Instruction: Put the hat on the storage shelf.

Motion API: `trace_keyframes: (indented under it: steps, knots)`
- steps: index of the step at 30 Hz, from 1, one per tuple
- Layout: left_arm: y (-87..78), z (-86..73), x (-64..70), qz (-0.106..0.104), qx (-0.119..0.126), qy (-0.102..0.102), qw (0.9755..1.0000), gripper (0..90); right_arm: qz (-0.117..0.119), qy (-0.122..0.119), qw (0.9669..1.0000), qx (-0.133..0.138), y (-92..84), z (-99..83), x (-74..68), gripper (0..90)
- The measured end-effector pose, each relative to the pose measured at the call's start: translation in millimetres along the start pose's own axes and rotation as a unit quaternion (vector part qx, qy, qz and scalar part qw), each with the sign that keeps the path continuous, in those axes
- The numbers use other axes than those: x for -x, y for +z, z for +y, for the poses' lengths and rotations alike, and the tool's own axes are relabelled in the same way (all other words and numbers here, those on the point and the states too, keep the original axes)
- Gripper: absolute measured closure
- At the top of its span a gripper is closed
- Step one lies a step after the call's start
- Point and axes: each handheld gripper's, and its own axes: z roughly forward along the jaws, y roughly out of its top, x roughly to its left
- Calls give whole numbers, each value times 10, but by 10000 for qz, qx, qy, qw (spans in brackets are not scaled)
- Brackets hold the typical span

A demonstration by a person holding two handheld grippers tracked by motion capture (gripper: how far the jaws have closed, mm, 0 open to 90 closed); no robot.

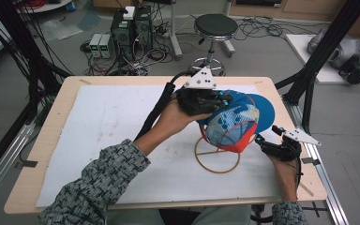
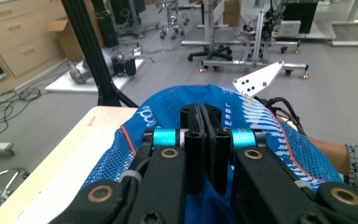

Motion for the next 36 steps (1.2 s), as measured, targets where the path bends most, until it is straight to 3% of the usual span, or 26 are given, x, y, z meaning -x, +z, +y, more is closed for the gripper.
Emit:
trace_keyframes:
  steps: [10, 19, 25, 29, 36]
  knots:
    - [33, -121, -15, 2, 212, -92, 9997, 857, -3, -6, 10000, -4, 2, -3, 6, 195]
    - [-15, -166, -63, -63, 330, -225, 9992, 708, 3, -24, 10000, -33, 4, -4, -1, 195]
    - [-54, -202, -55, 14, 322, -149, 9994, 633, 12, -125, 9999, -98, 16, -8, -19, 195]
    - [-98, -219, -51, 82, 390, -202, 9990, 580, 22, -120, 9999, -92, 8, -5, -22, 195]
    - [-298, -287, -72, 273, 656, -312, 9970, 520, 53, -107, 9999, -101, -5, -11, -18, 195]
